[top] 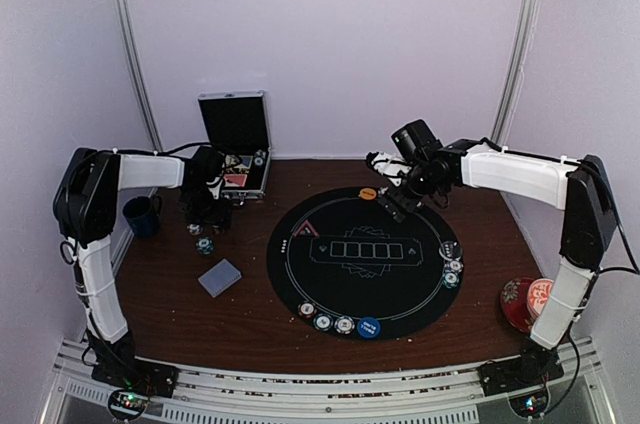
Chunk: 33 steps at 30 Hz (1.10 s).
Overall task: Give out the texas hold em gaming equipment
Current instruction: Pick up the pile of poker chips from the pile of poker chips.
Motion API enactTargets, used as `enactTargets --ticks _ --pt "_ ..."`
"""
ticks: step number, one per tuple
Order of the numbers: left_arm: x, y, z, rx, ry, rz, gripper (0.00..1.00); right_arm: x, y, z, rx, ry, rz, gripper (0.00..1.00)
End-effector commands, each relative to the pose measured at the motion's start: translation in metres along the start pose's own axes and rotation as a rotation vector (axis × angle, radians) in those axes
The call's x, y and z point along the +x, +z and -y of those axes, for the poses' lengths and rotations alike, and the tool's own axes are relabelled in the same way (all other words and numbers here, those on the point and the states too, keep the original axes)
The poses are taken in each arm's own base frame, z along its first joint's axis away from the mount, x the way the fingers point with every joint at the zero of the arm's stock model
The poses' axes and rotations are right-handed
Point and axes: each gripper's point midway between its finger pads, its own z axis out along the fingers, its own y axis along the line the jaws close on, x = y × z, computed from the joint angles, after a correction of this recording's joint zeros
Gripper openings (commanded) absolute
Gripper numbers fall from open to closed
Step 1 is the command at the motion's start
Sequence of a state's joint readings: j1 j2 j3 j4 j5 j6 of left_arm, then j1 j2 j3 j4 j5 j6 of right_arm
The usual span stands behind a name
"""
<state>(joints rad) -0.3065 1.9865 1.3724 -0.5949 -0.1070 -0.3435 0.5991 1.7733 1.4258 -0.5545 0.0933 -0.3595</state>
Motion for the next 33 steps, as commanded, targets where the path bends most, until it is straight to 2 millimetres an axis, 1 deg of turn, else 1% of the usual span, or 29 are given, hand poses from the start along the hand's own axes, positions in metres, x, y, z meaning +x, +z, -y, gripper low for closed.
enactTargets --ticks 1,4,17,23,28,33 --pt "-0.0009 0.008 0.0018 0.022 0.007 0.003 0.74 0.0032 0.004 -0.0009 0.016 -0.006 -0.008 0.98" --pt "0.0001 0.0093 0.0018 0.022 0.008 -0.001 0.72 0.0037 0.0043 -0.0011 0.016 -0.008 -0.01 0.98" --pt "-0.0008 0.0092 0.0017 0.021 0.008 0.003 0.5 0.0055 0.0068 -0.0026 0.013 -0.01 -0.017 0.98" --pt "0.0006 0.0096 0.0 0.012 0.007 0.001 0.44 0.0057 0.007 -0.0026 0.013 -0.01 -0.017 0.98" --pt "0.0012 0.0093 -0.0014 0.006 0.006 0.0 0.33 0.0055 0.007 -0.0026 0.013 -0.009 -0.016 0.98" --pt "-0.0014 0.0039 -0.0031 0.0 0.002 0.014 0.29 0.0057 0.0073 -0.0027 0.013 -0.01 -0.018 0.98"
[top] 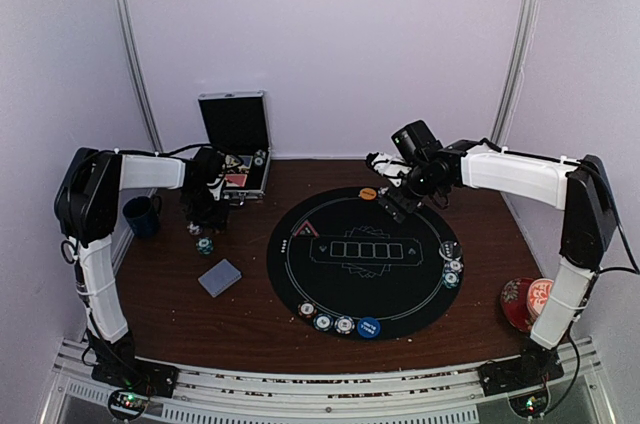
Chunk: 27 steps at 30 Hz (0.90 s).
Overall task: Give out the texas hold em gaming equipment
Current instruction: Pick up the pile of poker chips from the pile of poker chips, then place the poker chips pile on the poker table mat.
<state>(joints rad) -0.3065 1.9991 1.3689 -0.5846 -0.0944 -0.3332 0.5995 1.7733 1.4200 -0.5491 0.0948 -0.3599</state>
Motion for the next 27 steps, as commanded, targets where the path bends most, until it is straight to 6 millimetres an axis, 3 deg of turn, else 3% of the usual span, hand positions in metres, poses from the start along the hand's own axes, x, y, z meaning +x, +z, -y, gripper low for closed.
enactTargets --ticks 1,9,14,19,27 --pt "-0.005 -0.004 -0.005 -0.012 -0.01 0.028 0.29 0.005 0.006 -0.002 0.012 -0.009 -0.016 0.98" --pt "-0.015 -0.028 -0.002 -0.032 0.006 0.084 0.25 0.003 0.002 0.0 0.016 -0.004 -0.007 0.99" --pt "-0.016 -0.046 0.018 -0.035 0.064 0.121 0.25 0.001 -0.001 0.003 0.018 0.011 0.004 0.99" --pt "-0.014 -0.068 0.057 -0.005 0.154 0.167 0.25 0.005 -0.005 0.024 0.037 0.062 0.012 1.0" --pt "0.005 -0.123 0.154 0.129 0.34 0.264 0.24 0.02 -0.014 0.077 0.101 0.182 0.023 1.0"
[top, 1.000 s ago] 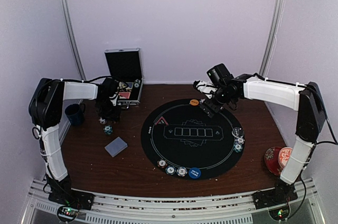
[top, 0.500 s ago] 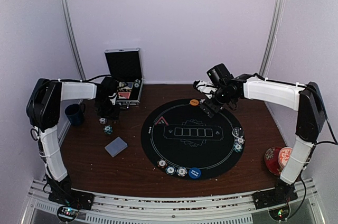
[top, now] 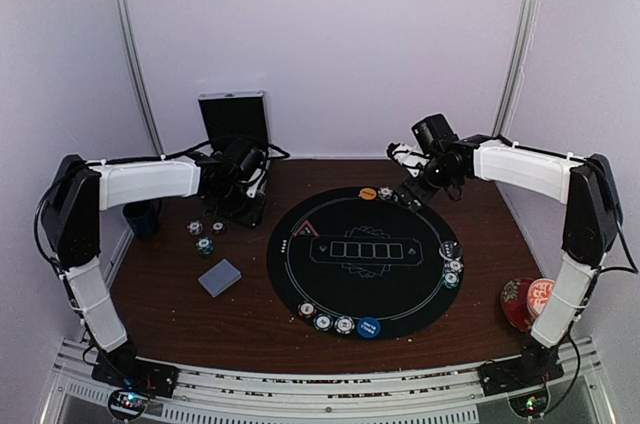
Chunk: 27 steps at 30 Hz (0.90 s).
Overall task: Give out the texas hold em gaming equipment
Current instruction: Place the poker chips pile on the poker table mat.
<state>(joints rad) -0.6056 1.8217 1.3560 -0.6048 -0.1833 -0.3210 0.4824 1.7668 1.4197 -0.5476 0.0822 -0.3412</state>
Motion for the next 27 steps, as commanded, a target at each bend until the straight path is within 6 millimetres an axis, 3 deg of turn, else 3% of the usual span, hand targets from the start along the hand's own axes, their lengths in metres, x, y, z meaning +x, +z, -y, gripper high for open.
enactTargets --ticks 1,3,4,9,14,19,27 --pt "-0.02 -0.042 0.058 0.072 0.103 0.109 0.24 -0.002 -0.018 0.037 0.055 0.09 0.054 1.0" --pt "-0.015 -0.05 0.097 0.122 0.161 0.12 0.24 0.003 -0.018 0.051 0.077 0.116 0.049 1.0" --pt "-0.007 -0.056 0.146 0.171 0.225 0.129 0.24 0.01 -0.017 0.067 0.1 0.151 0.043 1.0" --pt "0.009 -0.061 0.237 0.259 0.345 0.141 0.24 0.022 -0.018 0.092 0.134 0.198 0.033 1.0" --pt "0.03 -0.046 0.303 0.311 0.426 0.109 0.24 0.027 -0.02 0.104 0.147 0.22 0.035 1.0" --pt "0.043 -0.022 0.335 0.332 0.456 0.074 0.24 0.027 -0.023 0.105 0.146 0.226 0.044 1.0" --pt "0.059 0.01 0.345 0.32 0.473 0.023 0.26 0.024 -0.025 0.103 0.132 0.224 0.056 1.0"
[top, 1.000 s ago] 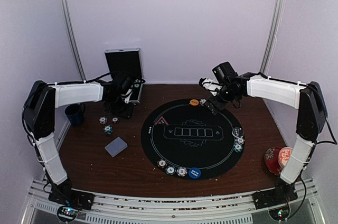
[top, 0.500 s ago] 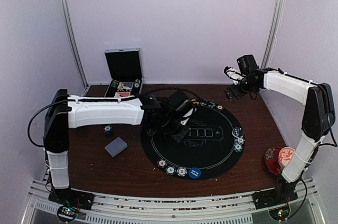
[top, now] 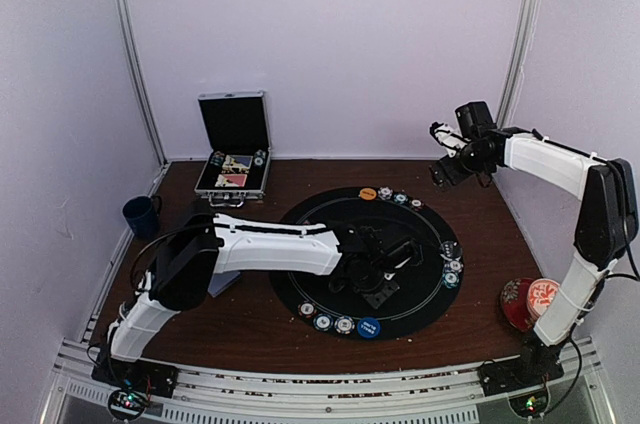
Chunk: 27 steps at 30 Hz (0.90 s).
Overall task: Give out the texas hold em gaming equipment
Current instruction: Place the poker chips pile on the poker table mat.
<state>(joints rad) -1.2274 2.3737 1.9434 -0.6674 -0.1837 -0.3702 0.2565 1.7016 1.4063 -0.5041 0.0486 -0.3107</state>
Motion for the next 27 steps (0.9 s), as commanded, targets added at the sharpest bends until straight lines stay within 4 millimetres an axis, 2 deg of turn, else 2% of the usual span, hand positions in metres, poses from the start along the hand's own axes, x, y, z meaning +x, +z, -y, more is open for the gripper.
enactTargets --ticks 1,3,7,10,14,18,21,25,27 --pt "-0.009 0.002 0.003 0.018 -0.02 0.015 0.27 -0.006 -0.011 0.002 -0.005 0.012 0.034 1.0" --pt "-0.007 0.006 0.003 0.02 -0.02 0.007 0.35 -0.006 -0.011 0.002 -0.009 0.009 0.035 1.0" --pt "-0.007 0.003 0.0 0.002 -0.03 0.009 0.73 -0.004 -0.01 -0.001 -0.022 -0.002 0.027 1.0" --pt "-0.016 -0.013 -0.01 -0.042 -0.052 0.043 0.96 -0.002 -0.009 -0.006 -0.044 -0.021 0.012 1.0" --pt "-0.036 -0.055 -0.036 -0.147 -0.088 0.134 0.98 -0.003 -0.017 -0.021 -0.132 -0.041 -0.005 1.0" --pt "-0.044 -0.11 -0.077 -0.265 -0.168 0.224 0.98 -0.006 -0.036 -0.047 -0.255 -0.074 -0.006 1.0" --pt "-0.039 -0.154 -0.119 -0.349 -0.25 0.292 0.98 0.003 -0.047 -0.074 -0.319 -0.134 -0.014 1.0" --pt "-0.024 -0.216 -0.183 -0.415 -0.379 0.398 0.98 0.022 -0.064 -0.114 -0.392 -0.249 -0.027 1.0" --pt "-0.013 -0.256 -0.217 -0.459 -0.449 0.469 0.98 0.036 -0.07 -0.139 -0.437 -0.33 -0.053 1.0"
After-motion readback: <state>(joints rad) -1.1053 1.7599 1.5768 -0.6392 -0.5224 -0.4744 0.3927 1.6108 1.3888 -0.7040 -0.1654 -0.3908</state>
